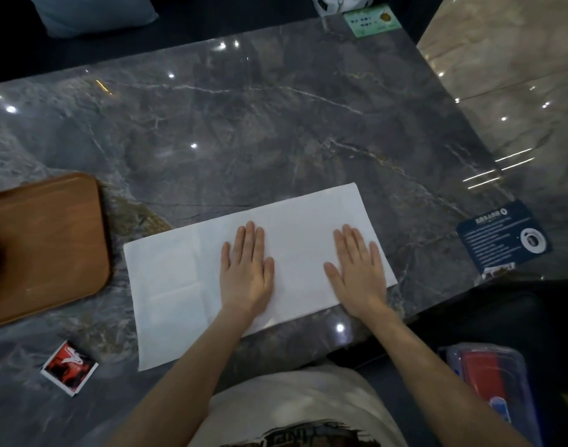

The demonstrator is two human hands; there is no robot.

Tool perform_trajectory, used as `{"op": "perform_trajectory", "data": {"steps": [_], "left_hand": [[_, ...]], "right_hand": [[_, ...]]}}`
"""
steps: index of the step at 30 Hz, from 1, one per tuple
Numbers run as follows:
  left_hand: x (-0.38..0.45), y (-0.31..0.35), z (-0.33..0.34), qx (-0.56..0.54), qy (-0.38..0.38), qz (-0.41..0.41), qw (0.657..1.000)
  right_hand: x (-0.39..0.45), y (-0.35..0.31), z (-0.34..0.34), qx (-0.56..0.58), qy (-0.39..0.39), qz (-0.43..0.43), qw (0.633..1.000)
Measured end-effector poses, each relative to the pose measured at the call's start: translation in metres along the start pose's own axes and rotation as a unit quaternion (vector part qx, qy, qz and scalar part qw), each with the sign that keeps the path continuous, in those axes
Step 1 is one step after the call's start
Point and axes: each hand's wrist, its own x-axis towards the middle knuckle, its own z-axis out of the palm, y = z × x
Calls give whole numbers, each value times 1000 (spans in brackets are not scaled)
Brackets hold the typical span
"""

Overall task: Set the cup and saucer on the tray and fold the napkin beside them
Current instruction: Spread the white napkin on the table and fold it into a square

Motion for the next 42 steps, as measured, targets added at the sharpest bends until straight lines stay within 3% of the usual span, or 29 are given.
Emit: {"op": "perform_trajectory", "data": {"steps": [5,7,10,13,18,22,30,33,37,40,42], "left_hand": [[-1,0,-1,-2,-1,3,1000],[0,0,-1,2,-6,2,1000],[-1,0,-2,-1,-7,5,1000],[-1,0,-3,-7,-4,23,1000],[-2,-1,-3,3,-2,60,998],[-1,-1,-3,9,-9,56,998],[-2,-2,-3,-1,-14,64,998],[-1,-3,-8,-10,-70,60,996],[14,-6,-35,-127,-192,36,972],[9,-5,-64,-336,-154,-23,929],[4,1,-81,-476,-137,-68,866]], "right_hand": [[4,16,-14,82,0,19,996],[11,14,-27,156,50,34,986],[26,8,-43,219,111,145,958],[45,-1,-50,214,73,253,941],[62,0,-54,189,20,292,937],[72,6,-59,260,-16,295,920],[79,8,-78,269,-63,257,926],[79,-3,-87,313,-60,207,925],[69,-28,-107,426,-35,145,892],[62,-54,-120,440,-61,108,889],[59,-74,-125,459,-79,89,880]]}}
